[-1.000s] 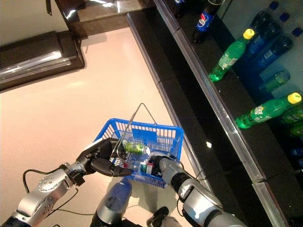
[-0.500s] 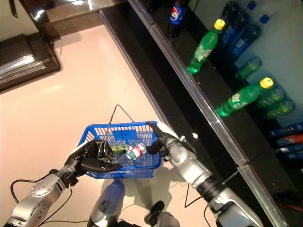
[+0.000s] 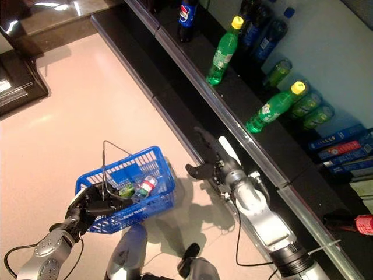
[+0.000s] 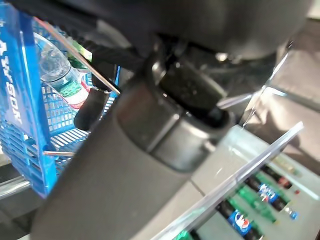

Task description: Pick up the drink and place into the basket.

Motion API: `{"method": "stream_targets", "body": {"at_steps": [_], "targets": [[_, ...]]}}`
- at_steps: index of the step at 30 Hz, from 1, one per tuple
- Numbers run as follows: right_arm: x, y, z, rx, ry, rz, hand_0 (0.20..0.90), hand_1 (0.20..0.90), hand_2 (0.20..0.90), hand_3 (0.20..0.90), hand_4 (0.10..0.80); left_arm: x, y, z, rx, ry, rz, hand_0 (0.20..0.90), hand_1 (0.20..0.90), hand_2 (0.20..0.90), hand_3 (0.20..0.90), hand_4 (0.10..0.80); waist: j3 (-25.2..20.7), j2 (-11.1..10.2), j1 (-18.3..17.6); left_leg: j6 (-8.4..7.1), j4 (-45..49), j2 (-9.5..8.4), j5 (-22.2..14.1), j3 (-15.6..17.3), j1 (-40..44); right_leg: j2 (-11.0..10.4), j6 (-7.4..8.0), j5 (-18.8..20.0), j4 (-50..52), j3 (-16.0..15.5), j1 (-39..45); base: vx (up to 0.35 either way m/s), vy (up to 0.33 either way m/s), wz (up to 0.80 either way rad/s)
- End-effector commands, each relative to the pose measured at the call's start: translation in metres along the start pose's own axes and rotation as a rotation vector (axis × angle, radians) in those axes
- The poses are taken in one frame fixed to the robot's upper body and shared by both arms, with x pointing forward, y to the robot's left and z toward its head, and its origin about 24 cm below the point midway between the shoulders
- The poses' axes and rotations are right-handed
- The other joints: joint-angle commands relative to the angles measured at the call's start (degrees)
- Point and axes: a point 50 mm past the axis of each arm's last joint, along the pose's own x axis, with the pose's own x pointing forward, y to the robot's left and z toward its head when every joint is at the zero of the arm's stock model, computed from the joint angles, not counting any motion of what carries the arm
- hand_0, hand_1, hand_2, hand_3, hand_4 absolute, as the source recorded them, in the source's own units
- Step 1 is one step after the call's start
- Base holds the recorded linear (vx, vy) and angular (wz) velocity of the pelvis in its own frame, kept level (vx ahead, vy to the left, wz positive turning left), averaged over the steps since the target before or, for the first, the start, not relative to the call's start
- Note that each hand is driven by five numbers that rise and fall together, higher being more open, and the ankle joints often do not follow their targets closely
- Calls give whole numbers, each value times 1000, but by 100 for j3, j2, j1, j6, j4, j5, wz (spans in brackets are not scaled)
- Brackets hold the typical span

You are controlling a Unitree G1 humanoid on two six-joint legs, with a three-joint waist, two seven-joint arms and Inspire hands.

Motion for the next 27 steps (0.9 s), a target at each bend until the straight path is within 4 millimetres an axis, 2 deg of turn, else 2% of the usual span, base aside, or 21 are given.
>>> {"method": "stream_targets", "body": {"at_steps": [1,4,5,9,13,15,16,19,20,21,23,24,25,27], "targets": [[-11,-8,1,109,-71,-85,900,900,900,900,800,-12,-10,11,-54,-215,12,300,300,300,200,100,-1042,55,-360,171,338,105,-550,462,264,160,-240,531,-91,231,-213,-21,116,-21],[-24,4,-27,189,31,-71,900,900,900,900,800,-18,2,-6,-69,-165,129,300,300,300,200,100,-1147,27,-508,201,308,110,-604,609,327,119,-173,607,-210,373,-235,-35,103,-23],[-34,16,-50,207,116,-59,900,900,900,900,800,-22,11,-19,-74,-126,216,300,300,300,200,100,-1200,-11,-628,224,320,101,-659,754,363,69,-99,703,-326,494,-249,-49,121,-31],[-52,41,-91,301,311,-22,900,900,900,900,800,-26,28,-46,-127,-36,386,300,300,300,200,100,-1306,-91,-821,291,382,64,-816,1041,434,-116,122,964,-570,654,-251,-39,114,-37],[-72,64,-130,449,522,-44,900,900,900,900,800,-26,34,-60,-122,29,454,300,300,300,200,100,-1412,-100,-898,358,262,-36,-908,1171,534,-405,312,1379,-750,713,-293,-23,117,-26],[-83,77,-146,579,624,-69,900,900,900,900,800,-26,37,-64,-101,60,479,300,300,300,200,100,-1494,-90,-902,384,158,-91,-910,1152,574,-477,338,1494,-747,722,-338,0,113,-19],[-88,82,-154,579,667,-83,900,900,900,900,800,-27,39,-69,-93,81,495,300,300,300,200,100,-1548,-79,-904,391,89,-122,-899,1136,595,-460,325,1514,-742,758,-360,20,111,-18],[-100,94,-171,597,787,-113,900,900,900,900,800,-25,39,-80,-86,139,538,300,300,300,200,100,-1694,-22,-1034,509,-218,-248,-836,965,697,-215,292,1484,-529,1142,-572,47,116,-5],[-109,101,-181,653,859,-131,900,900,900,900,800,-27,42,-85,-92,170,568,300,300,300,200,100,-1774,22,-1087,574,-364,-292,-775,865,742,67,213,1231,-336,1293,-623,87,130,11],[-118,104,-191,654,914,-144,900,900,900,900,800,-29,45,-92,-99,192,587,300,300,300,200,100,-1830,58,-1103,605,-485,-331,-724,786,781,257,131,1090,-219,1351,-623,118,140,31],[-138,105,-208,575,1022,-146,900,900,900,900,800,-33,45,-103,-123,230,634,300,300,300,200,100,-1938,124,-1140,648,-686,-429,-633,634,869,684,-114,844,-79,1431,-639,110,94,41],[-144,105,-212,550,1052,-143,900,900,900,900,800,-34,45,-105,-128,241,643,300,300,300,200,100,-1958,136,-1151,652,-729,-460,-615,569,897,790,-188,780,-85,1460,-631,107,33,43],[-158,107,-220,458,1140,-115,900,900,900,900,800,-36,45,-110,-127,264,659,300,300,300,200,100,-2006,143,-1170,663,-752,-536,-605,429,904,952,-321,666,-176,1593,-611,81,1,47],[-181,108,-229,382,1257,-70,900,900,900,900,800,-38,45,-115,-123,290,686,300,300,300,200,100,-2033,173,-1196,650,-756,-565,-583,339,920,1068,-448,569,-263,1679,-567,69,-22,69]]}}
